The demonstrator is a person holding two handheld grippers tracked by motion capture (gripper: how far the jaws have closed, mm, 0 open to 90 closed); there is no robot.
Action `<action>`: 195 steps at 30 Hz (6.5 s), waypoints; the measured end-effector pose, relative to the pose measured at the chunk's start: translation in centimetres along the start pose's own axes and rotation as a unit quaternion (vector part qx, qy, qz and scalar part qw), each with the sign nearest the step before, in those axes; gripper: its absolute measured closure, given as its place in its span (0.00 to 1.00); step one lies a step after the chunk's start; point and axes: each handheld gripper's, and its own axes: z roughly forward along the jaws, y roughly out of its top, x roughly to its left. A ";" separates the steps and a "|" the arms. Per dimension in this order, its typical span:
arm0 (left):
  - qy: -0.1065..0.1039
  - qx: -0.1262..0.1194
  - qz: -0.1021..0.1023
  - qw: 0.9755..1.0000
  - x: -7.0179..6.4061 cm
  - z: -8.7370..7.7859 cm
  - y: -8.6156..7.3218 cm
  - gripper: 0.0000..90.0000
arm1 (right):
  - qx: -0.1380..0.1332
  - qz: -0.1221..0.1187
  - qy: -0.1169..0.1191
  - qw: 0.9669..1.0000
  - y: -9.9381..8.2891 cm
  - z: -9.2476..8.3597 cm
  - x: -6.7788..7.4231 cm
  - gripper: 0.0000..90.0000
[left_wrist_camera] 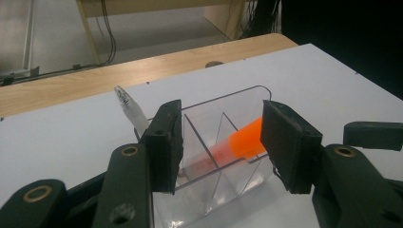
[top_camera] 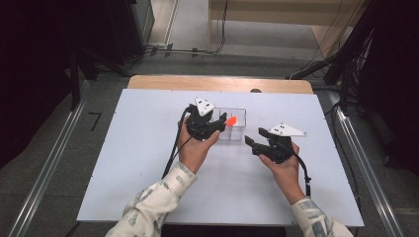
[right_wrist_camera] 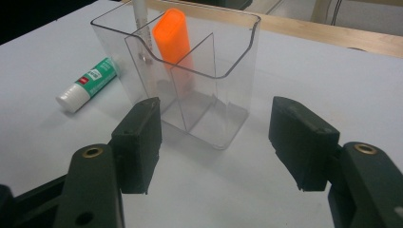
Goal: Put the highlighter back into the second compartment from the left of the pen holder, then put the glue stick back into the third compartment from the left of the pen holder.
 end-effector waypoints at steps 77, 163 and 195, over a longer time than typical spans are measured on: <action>0.115 0.092 -0.037 0.988 5.9 -0.7 -10.1 0.26 | 0.010 -0.010 0.004 1.000 -0.4 0.5 1.1 0.38; 0.098 0.059 -0.047 0.992 8.2 -2.7 -9.7 0.73 | 0.008 -0.007 0.003 1.000 -0.4 0.2 0.8 0.38; 0.053 -0.009 -0.059 0.997 6.9 -6.2 -7.1 0.73 | 0.008 -0.006 0.001 1.000 -0.4 0.2 0.6 0.38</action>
